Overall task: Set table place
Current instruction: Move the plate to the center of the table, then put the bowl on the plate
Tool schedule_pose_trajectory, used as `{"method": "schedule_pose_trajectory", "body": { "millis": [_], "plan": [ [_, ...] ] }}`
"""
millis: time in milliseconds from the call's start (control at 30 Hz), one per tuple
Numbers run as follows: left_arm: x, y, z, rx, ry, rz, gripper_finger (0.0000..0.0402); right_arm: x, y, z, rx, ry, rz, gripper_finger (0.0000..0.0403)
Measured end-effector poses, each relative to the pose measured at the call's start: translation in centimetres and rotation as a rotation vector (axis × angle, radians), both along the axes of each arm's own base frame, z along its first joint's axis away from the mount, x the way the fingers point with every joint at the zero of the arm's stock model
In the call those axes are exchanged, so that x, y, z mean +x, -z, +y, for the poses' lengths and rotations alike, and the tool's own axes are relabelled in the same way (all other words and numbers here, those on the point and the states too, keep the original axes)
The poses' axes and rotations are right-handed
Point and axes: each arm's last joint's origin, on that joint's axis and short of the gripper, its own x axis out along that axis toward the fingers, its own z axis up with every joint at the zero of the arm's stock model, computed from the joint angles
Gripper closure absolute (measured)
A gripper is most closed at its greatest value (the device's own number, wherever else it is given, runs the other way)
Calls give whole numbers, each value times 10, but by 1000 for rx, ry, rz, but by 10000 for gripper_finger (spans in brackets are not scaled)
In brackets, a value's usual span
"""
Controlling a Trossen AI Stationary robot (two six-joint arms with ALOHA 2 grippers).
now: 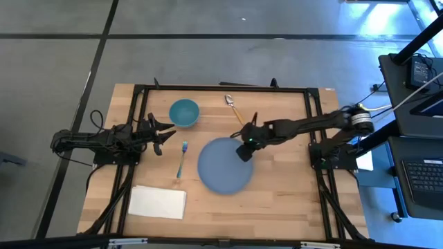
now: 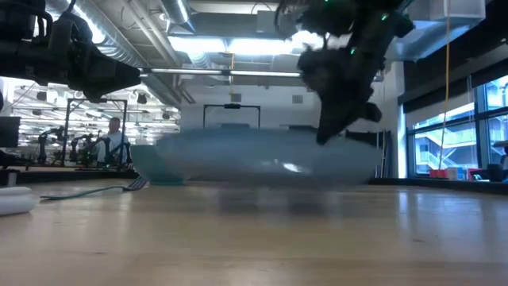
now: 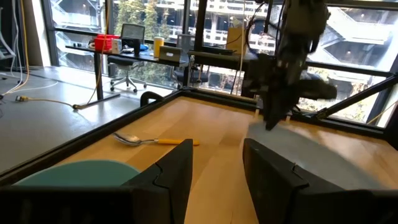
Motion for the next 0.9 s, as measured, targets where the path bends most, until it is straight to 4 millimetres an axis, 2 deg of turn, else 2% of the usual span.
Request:
{"method": "schedule_pose_trajectory", "body": {
  "millis": [200,467,667,900],
  "plan": [
    [0,0,0,0,0,0,266,26,36,14,80,-48,105,391],
    [0,0,0,-2,3,-1,266,49,50,19,97,-123,129,369],
    [0,0,0,-1,3,0,266,58,38,19,69,-196,106,364],
    [0,0,0,6,4,5,266,66,3,20,48,-251,163,362]
  ]
}}
